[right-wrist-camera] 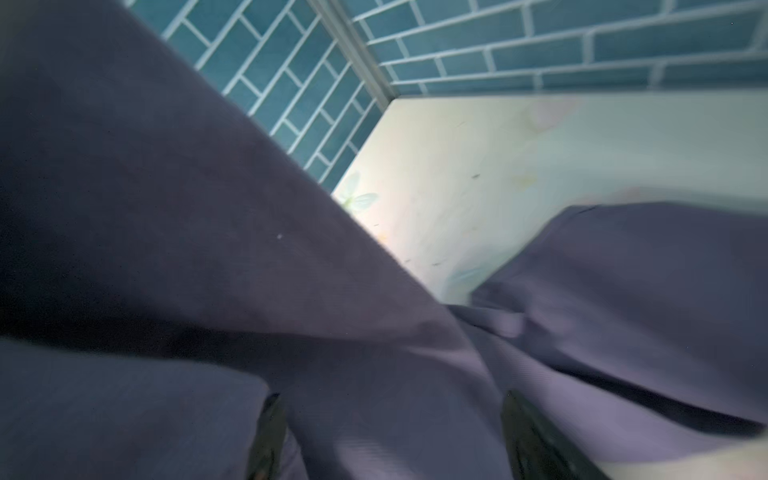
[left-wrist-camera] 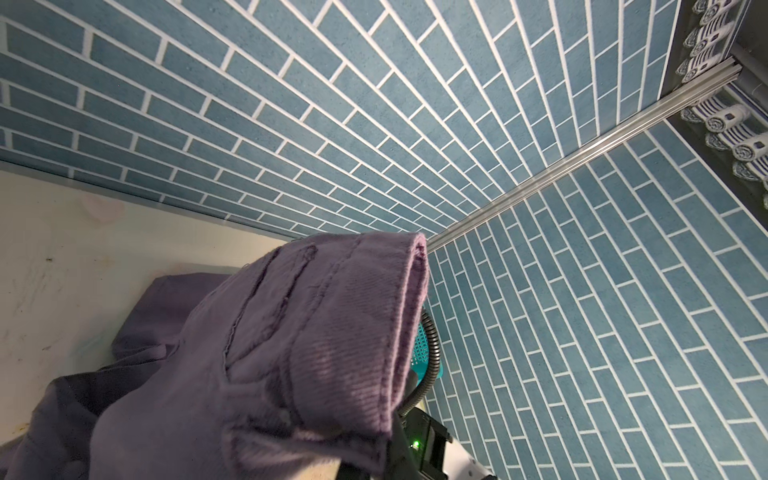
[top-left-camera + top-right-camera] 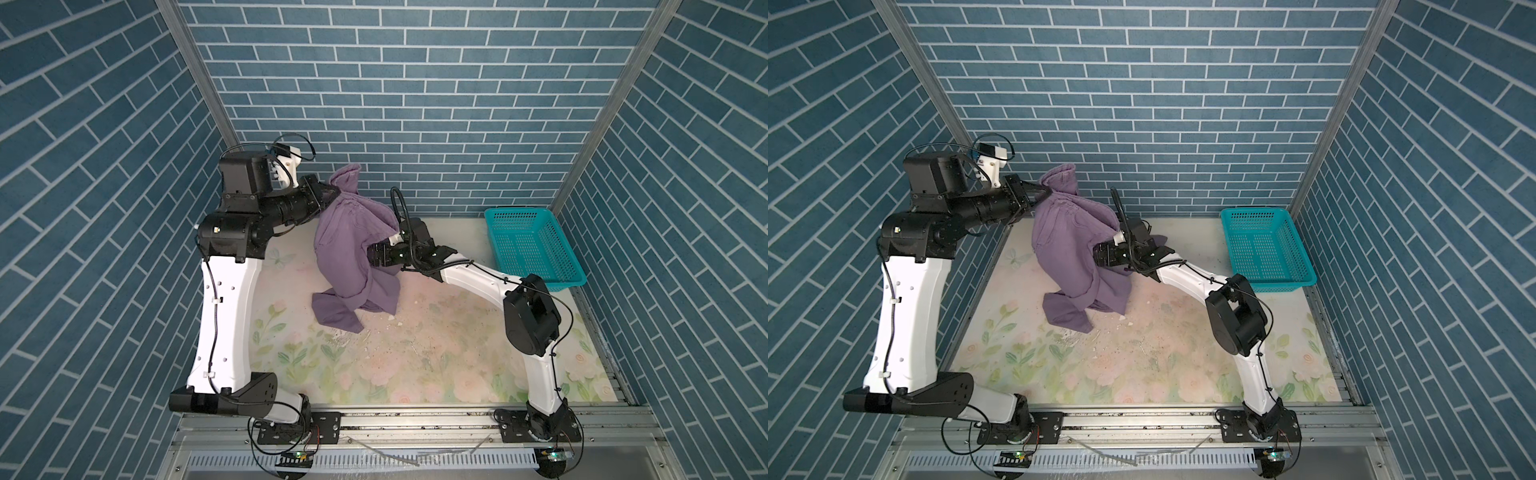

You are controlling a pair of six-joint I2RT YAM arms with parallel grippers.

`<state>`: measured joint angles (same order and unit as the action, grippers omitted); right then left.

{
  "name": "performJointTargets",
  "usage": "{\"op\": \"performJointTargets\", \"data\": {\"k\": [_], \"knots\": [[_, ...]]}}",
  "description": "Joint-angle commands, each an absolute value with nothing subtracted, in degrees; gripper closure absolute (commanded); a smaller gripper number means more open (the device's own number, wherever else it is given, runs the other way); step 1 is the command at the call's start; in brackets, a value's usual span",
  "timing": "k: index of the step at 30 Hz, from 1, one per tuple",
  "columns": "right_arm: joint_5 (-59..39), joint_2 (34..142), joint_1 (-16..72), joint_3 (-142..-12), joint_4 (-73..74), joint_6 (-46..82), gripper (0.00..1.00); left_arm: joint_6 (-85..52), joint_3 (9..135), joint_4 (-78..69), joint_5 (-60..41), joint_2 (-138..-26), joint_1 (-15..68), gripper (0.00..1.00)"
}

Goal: Fold and stack the trousers

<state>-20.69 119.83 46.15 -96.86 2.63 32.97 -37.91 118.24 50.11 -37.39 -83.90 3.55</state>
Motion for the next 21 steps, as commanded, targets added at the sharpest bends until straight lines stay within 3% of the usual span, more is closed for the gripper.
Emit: {"op": "performJointTargets", "data": {"k": [1,3,6,8,9,13,14,21], "knots": [[-25.2,117.6,47.1,-92.0,10.0,40.6,0.47,-37.9,118.2,47.7,-38.8,-82.8,2.9,0.97],[-23.5,113.6,47.0,-87.5,10.5,39.5,0.73,-37.8,117.2,47.2,-38.2,-82.7,2.8,0.97],[-21.2,107.7,46.9,-83.4,8.9,36.5,0.86,-38.6,114.2,45.2,-37.2,-82.6,2.8,0.97],[-20.4,104.6,46.9,-82.3,6.4,34.3,0.86,-40.2,112.1,43.4,-37.4,-82.9,2.6,0.98],[-20.1,103.1,47.0,-81.8,5.0,33.2,0.81,-40.9,111.4,42.7,-37.7,-83.3,2.6,0.98],[-18.7,99.8,46.9,-79.8,0.2,30.9,0.35,-42.0,110.7,42.2,-38.4,-84.4,2.4,0.99],[-18.8,99.6,46.9,-79.7,-0.8,30.9,0.28,-42.2,110.6,42.1,-38.6,-84.5,2.3,0.99],[-18.9,101.0,47.0,-80.7,-1.0,32.7,0.07,-43.2,110.4,40.8,-41.4,-84.0,2.1,0.99]]}}
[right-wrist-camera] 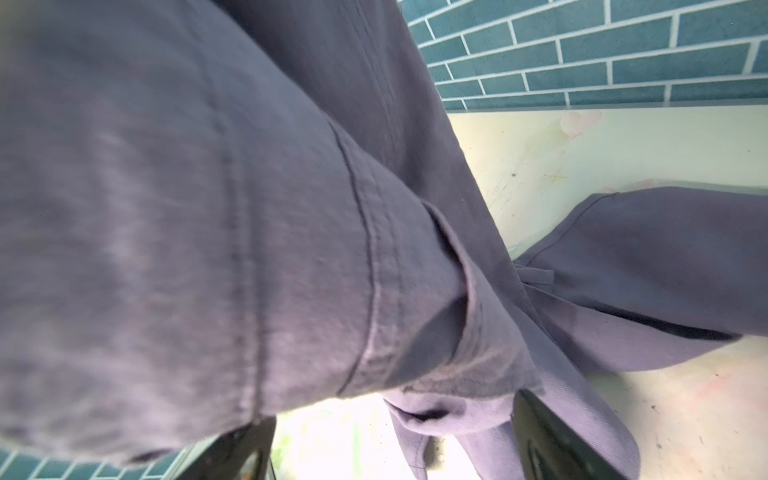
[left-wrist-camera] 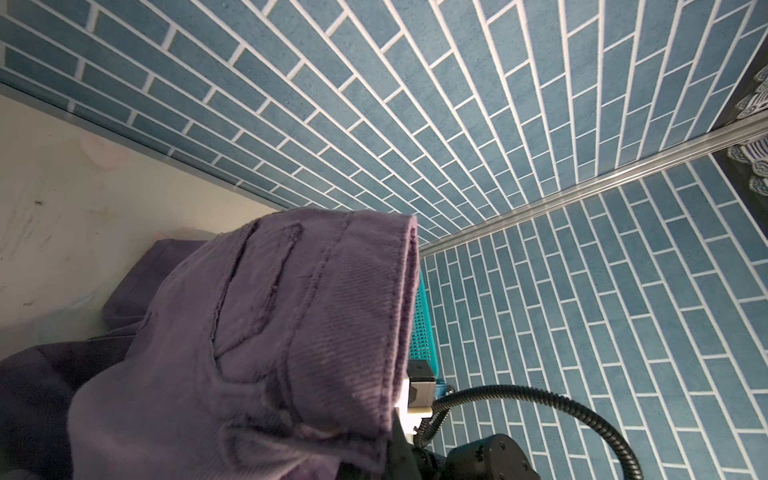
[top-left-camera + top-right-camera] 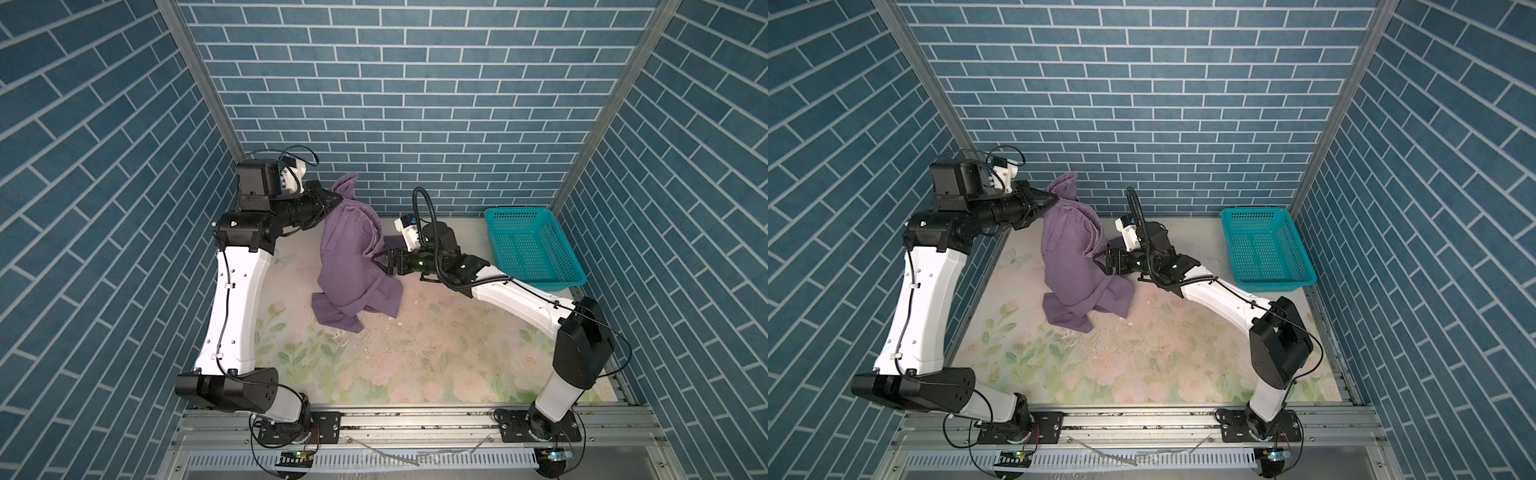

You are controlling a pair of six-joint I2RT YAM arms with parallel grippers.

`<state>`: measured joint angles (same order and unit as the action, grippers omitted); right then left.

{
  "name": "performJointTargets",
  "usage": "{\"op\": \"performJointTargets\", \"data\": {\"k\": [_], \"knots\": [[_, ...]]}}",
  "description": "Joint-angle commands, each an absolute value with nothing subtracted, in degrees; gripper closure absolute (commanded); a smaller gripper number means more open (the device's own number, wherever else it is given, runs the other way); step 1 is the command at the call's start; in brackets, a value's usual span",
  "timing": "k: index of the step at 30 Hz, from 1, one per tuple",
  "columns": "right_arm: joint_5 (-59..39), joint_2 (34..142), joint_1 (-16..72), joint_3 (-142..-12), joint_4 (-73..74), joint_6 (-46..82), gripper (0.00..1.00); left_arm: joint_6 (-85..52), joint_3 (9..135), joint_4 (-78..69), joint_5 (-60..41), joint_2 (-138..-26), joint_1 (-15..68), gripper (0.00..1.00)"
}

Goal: Fold and stack the trousers

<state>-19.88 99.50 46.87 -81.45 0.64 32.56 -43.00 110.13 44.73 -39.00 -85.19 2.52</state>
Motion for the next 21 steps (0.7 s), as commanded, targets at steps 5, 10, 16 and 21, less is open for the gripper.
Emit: {"op": "performJointTargets", "data": {"k": [5,10,16,21], "knots": [[-17.6,106.2,46.6,-89.8,-3.8,29.9,0.07,-43.6,108.8,41.3,-43.1,-82.6,2.0,0.99],[-20.8,107.6,44.6,-93.2,0.0,31.7,0.87,-43.2,106.4,41.7,-44.7,-81.3,0.8,0.99],[-20.9,100.0,38.1,-89.2,1.2,33.5,1.0,-45.0,98.4,38.6,-46.6,-79.1,-3.1,0.62],[-23.2,93.0,31.7,-91.1,-7.9,30.3,1.0,-46.7,95.6,32.6,-48.8,-78.1,-2.9,0.04]]}}
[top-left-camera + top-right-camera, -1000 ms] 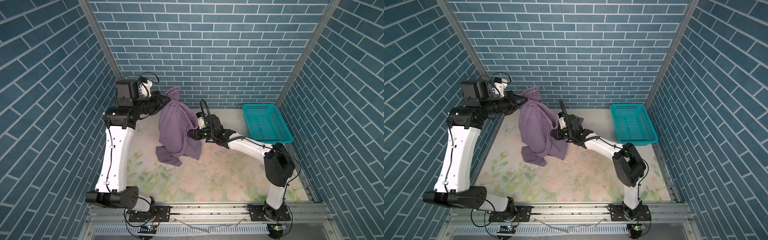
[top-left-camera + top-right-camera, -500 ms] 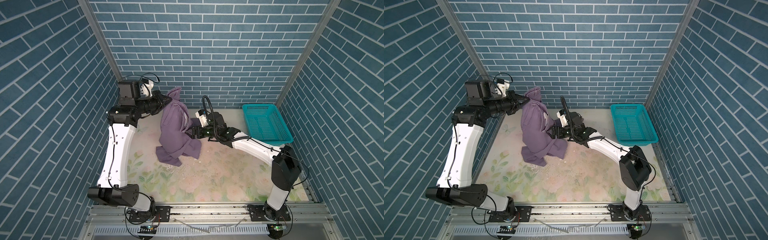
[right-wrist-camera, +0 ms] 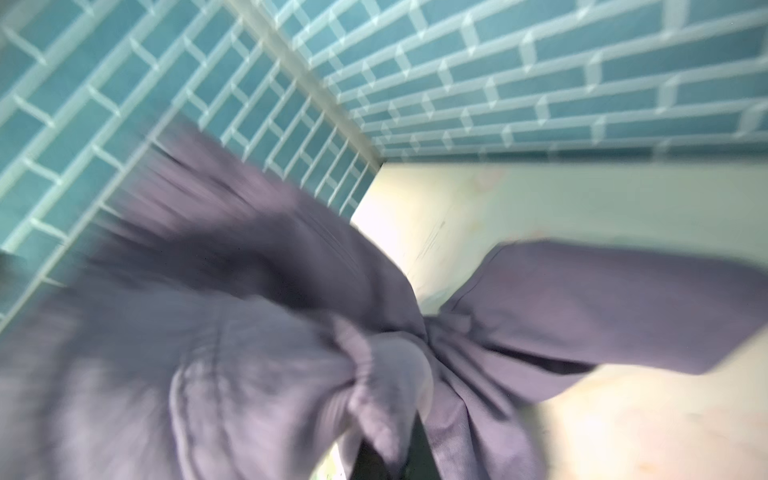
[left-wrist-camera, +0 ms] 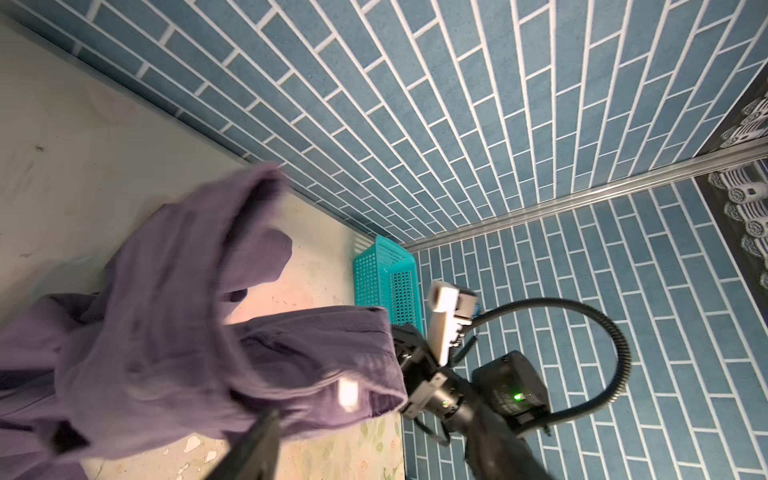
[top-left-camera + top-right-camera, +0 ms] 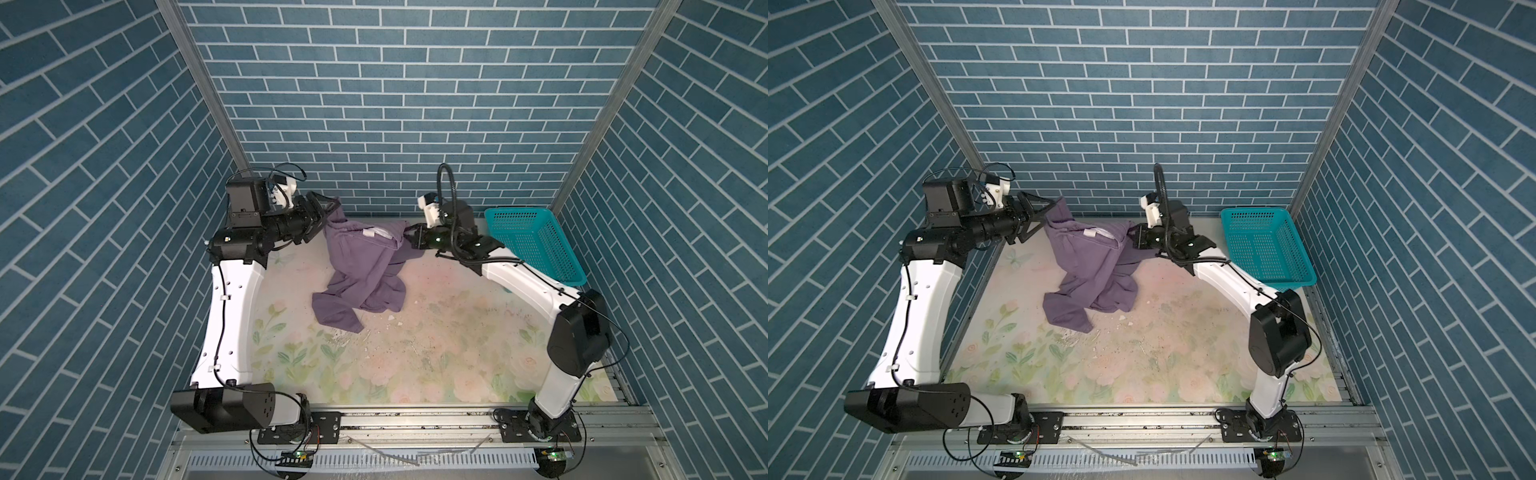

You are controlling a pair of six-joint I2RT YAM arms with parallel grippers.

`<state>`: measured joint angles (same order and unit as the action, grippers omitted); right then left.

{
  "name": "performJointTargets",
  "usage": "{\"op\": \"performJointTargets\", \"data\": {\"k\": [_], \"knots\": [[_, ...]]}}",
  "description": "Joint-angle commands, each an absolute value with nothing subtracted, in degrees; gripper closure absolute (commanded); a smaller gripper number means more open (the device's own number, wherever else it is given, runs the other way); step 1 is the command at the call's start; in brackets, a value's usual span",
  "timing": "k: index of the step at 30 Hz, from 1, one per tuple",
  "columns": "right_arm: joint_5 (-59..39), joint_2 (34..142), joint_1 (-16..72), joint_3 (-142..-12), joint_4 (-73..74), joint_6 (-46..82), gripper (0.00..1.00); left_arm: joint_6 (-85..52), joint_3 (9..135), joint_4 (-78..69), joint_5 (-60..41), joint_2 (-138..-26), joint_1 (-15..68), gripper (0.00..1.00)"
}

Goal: Fold and stack the trousers

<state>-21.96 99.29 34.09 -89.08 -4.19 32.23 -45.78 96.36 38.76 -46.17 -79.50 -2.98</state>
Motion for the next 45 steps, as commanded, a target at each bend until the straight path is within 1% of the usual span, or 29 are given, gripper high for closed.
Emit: {"op": "performJointTargets", "data": {"k": [1,3,5,8,10,13,14,15,17,22,28,30,31,32,33,34,35,36,37,38,39,41,43,45], "knots": [[-25.0,92.9,31.7,-92.7,-10.9,28.4,1.0,-46.5,95.7,31.0,-48.1,-77.3,-2.4,0.01],[-30.4,93.5,31.7,-94.6,-13.8,28.3,1.0,-44.3,97.3,31.1,-45.0,-76.0,-0.7,0.01],[-36.4,94.6,31.9,-94.6,-13.8,30.5,1.0,-40.9,99.9,33.4,-41.3,-75.6,2.4,0.01],[-38.7,95.4,32.3,-93.4,-13.4,32.5,1.0,-36.2,101.4,35.5,-37.7,-76.3,9.2,0.01],[-38.4,95.0,32.3,-92.5,-13.0,32.5,1.0,-31.2,101.7,37.7,-34.1,-77.3,14.9,0.07],[-39.0,94.3,32.2,-92.1,-12.0,32.3,1.0,-22.6,101.6,42.7,-25.5,-78.7,22.7,0.2],[-39.6,94.2,32.2,-92.2,-12.0,32.2,1.0,-20.4,101.0,43.7,-23.6,-79.0,24.4,0.23],[-40.3,94.3,32.2,-92.4,-11.9,32.1,1.0,-19.2,100.1,44.0,-22.3,-79.2,25.5,0.23],[-41.9,94.6,32.1,-92.9,-12.0,32.4,1.0,-16.7,98.3,44.4,-19.7,-79.6,27.5,0.19],[-44.8,95.4,31.9,-92.7,-9.8,34.4,1.0,-10.9,98.0,47.2,-12.8,-82.7,32.7,0.01],[-47.5,96.5,31.8,-92.2,-6.0,37.7,1.0,-7.2,100.8,48.5,-9.1,-88.8,35.9,0.01],[-47.9,96.5,31.7,-92.2,-6.0,38.0,1.0,-6.8,101.1,48.1,-8.5,-90.3,36.0,0.08],[-47.9,96.4,31.6,-92.1,-5.9,38.0,1.0,-6.9,101.5,48.1,-7.9,-91.1,36.0,0.14],[-47.9,96.3,31.6,-91.9,-5.8,37.9,1.0,-6.7,102.1,48.2,-7.8,-91.9,36.0,0.23],[-47.8,96.2,31.5,-91.7,-5.6,37.9,1.0,-6.6,102.6,48.2,-7.8,-92.6,36.0,0.31],[-47.7,96.0,31.4,-91.4,-5.6,37.9,1.0,-6.7,103.4,48.3,-7.5,-93.2,35.9,0.48],[-47.7,96.0,31.3,-91.1,-5.5,37.8,1.0,-6.9,104.1,48.3,-7.2,-93.7,36.0,0.67],[-47.5,95.6,31.1,-90.6,-5.4,37.8,1.0,-6.9,105.2,48.6,-6.7,-94.3,36.0,0.83],[-47.1,95.3,30.9,-90.1,-5.5,37.7,1.0,-6.9,106.6,49.2,-5.7,-94.7,36.0,0.93],[-46.8,95.1,30.7,-89.7,-5.7,37.5,1.0,-6.9,108.1,50.0,-4.8,-95.1,36.0,0.98],[-46.0,94.6,30.3,-89.0,-6.3,37.0,1.0,-6.6,110.2,51.6,-3.3,-95.5,36.0,1.0],[-41.5,93.6,30.2,-88.5,-10.0,33.3,1.0,-5.5,115.3,55.3,-0.1,-96.4,36.0,1.0],[-30.9,92.4,30.7,-88.4,-16.9,26.7,1.0,-4.4,121.2,59.4,5.1,-96.9,36.0,1.0],[-23.5,91.0,30.8,-86.2,-18.4,23.9,1.0,-3.5,126.5,62.1,10.2,-97.0,36.0,1.0]]}}
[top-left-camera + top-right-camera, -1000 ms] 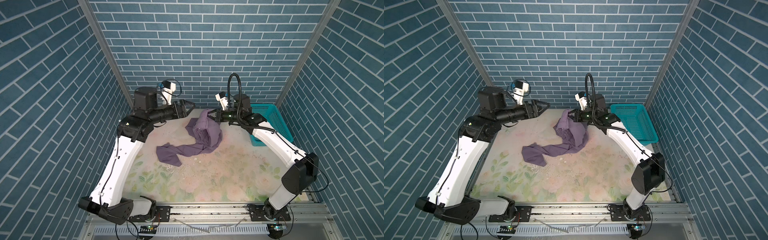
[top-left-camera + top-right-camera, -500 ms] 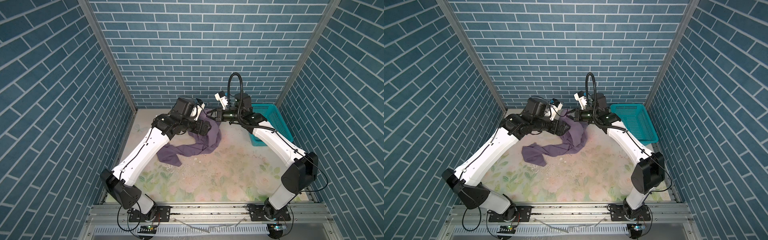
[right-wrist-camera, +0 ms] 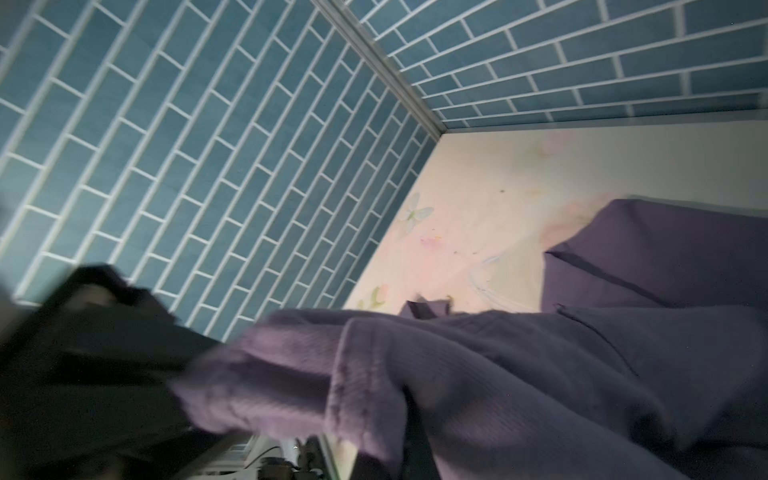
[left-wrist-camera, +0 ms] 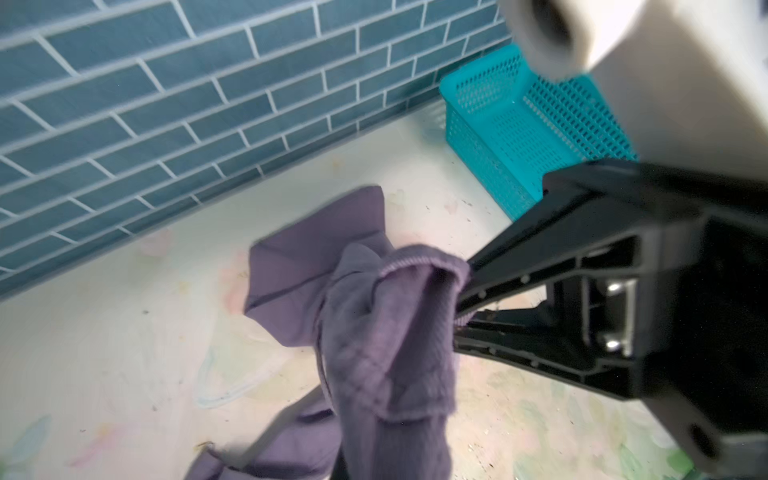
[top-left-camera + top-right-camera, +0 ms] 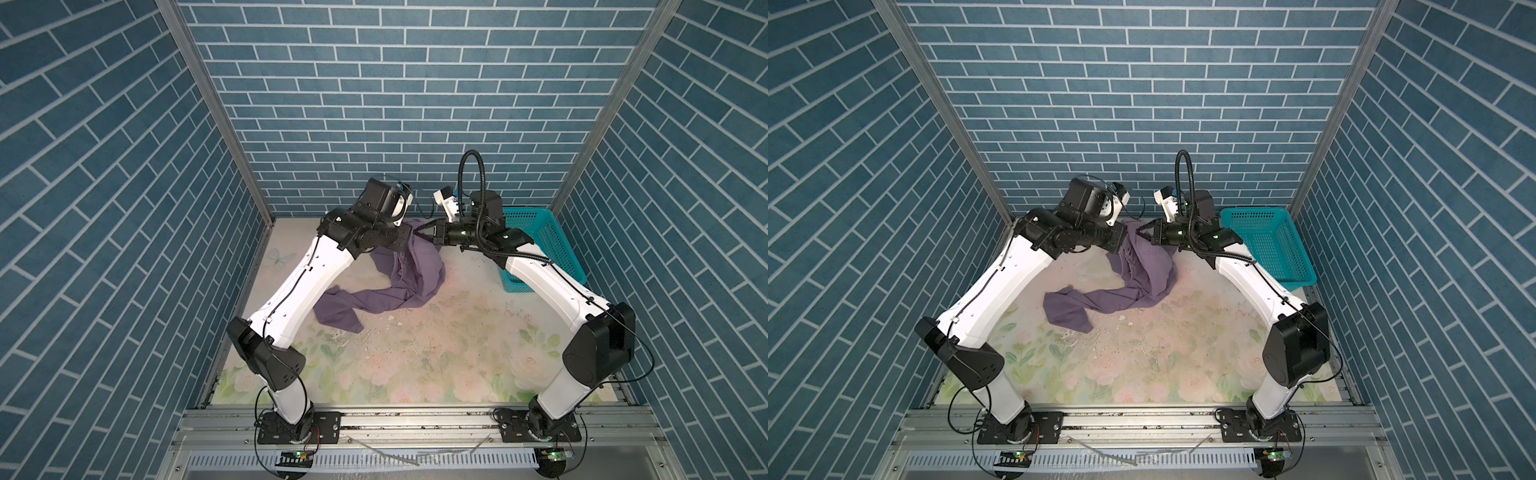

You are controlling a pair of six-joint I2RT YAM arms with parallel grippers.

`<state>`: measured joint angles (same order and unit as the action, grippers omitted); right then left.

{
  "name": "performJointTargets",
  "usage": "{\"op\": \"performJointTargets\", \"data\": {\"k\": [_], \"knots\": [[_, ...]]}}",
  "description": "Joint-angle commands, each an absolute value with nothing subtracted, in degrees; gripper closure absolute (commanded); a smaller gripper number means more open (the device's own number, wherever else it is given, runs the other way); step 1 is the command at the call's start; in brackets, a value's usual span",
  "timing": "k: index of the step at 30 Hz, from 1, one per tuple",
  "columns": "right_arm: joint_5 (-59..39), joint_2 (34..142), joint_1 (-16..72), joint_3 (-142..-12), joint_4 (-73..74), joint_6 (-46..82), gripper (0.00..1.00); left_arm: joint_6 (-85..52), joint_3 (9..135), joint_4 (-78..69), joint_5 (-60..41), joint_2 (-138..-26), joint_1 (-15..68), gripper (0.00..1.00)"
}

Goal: Fold and stack the trousers

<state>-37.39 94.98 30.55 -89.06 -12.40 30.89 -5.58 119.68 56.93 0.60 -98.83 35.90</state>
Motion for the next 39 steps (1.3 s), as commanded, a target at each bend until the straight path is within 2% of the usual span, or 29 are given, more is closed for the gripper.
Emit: {"op": "performJointTargets", "data": {"k": [1,4,6,9,12,19,20,23,26,28,29,30,32,39], "knots": [[-20.7,90.2,31.0,-84.4,-17.9,23.0,1.0,-3.2,129.7,63.5,13.0,-97.1,36.0,1.0],[-13.1,87.2,33.9,-76.7,-12.4,19.2,0.61,-2.0,141.0,67.2,17.7,-98.9,36.0,1.0],[-7.0,85.6,36.8,-70.4,-7.3,18.6,0.46,-1.7,148.4,68.6,18.1,-100.3,36.0,1.0],[-4.0,85.9,40.0,-62.6,-1.2,23.5,0.38,-1.4,154.2,67.0,17.1,-100.0,36.0,1.0],[-3.8,88.6,43.0,-59.0,3.6,28.1,0.34,-0.5,152.7,62.2,14.5,-96.5,36.0,1.0],[-4.7,96.4,48.9,-66.1,5.9,28.8,0.13,1.1,143.4,52.3,12.9,-86.8,36.0,1.0],[-4.7,97.6,49.4,-67.3,6.2,29.2,0.02,1.2,143.0,51.8,13.5,-86.0,36.0,1.0],[-9.2,102.9,50.5,-71.4,8.2,31.8,0.01,1.9,142.4,51.0,14.1,-83.8,36.0,1.0],[-11.0,109.0,51.0,-75.4,10.7,34.3,0.05,2.5,142.2,50.8,14.7,-82.4,36.0,1.0],[-11.8,112.8,50.6,-78.9,11.1,35.4,0.19,2.6,141.8,51.1,15.3,-81.6,36.0,1.0],[-12.5,114.3,50.0,-81.1,11.1,35.6,0.33,2.6,141.3,51.2,15.6,-81.2,36.0,1.0],[-13.6,115.4,49.1,-83.0,11.0,36.1,0.51,2.7,140.7,51.2,15.9,-80.6,36.0,1.0],[-16.2,117.2,46.1,-88.1,9.5,37.7,0.99,2.9,139.2,51.2,16.8,-79.3,36.0,1.0],[-19.1,114.6,35.2,-107.0,-4.0,32.3,1.0,4.2,134.8,49.6,21.1,-75.3,36.0,1.0]]}}
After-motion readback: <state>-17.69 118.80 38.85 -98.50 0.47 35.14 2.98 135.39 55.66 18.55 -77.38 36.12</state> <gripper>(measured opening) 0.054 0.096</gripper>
